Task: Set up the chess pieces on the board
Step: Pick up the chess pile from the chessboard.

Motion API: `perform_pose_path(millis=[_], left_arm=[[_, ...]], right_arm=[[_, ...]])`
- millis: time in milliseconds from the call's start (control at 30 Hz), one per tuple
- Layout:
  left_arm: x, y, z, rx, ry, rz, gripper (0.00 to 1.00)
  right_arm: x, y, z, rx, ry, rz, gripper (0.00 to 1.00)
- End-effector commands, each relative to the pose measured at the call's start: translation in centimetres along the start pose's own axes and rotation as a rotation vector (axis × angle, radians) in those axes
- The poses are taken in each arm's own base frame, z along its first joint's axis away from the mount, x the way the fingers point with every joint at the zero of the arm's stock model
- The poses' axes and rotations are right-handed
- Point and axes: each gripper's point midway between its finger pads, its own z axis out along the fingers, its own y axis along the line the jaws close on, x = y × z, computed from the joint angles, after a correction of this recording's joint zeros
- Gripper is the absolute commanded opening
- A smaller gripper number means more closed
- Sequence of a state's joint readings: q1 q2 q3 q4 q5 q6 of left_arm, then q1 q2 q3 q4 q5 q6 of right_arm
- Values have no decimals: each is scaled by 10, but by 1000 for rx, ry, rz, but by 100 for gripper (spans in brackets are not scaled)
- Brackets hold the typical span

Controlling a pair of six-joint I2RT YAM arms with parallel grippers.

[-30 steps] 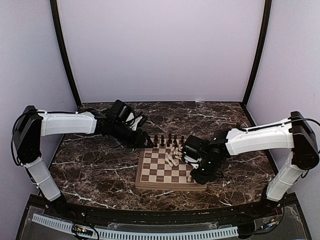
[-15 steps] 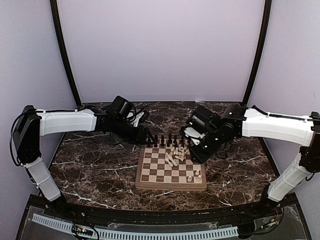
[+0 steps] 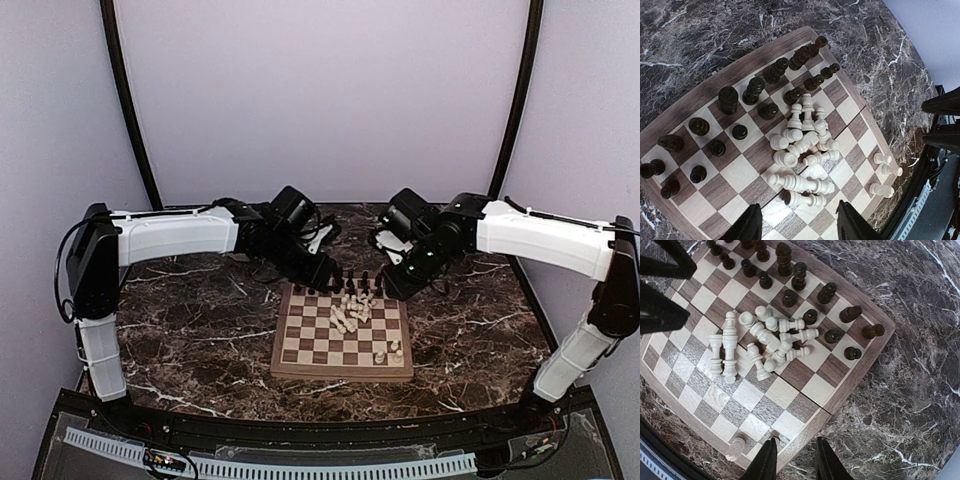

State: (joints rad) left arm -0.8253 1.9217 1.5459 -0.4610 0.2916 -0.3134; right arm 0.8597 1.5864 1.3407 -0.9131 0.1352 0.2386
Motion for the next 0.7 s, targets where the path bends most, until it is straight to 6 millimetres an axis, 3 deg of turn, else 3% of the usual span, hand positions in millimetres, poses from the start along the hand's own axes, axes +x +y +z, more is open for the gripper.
perform_pose_path(millis=[0, 300, 667], left_arm=[[-2, 5, 8, -92, 39, 40, 54], [-5, 4, 45, -151, 95, 55, 56], [3, 17, 55, -231, 141, 41, 46]], right_arm=[[-4, -18, -13, 6, -59, 61, 28], [8, -15, -13, -45, -63, 117, 29], [10, -14, -14, -59, -85, 127, 29]])
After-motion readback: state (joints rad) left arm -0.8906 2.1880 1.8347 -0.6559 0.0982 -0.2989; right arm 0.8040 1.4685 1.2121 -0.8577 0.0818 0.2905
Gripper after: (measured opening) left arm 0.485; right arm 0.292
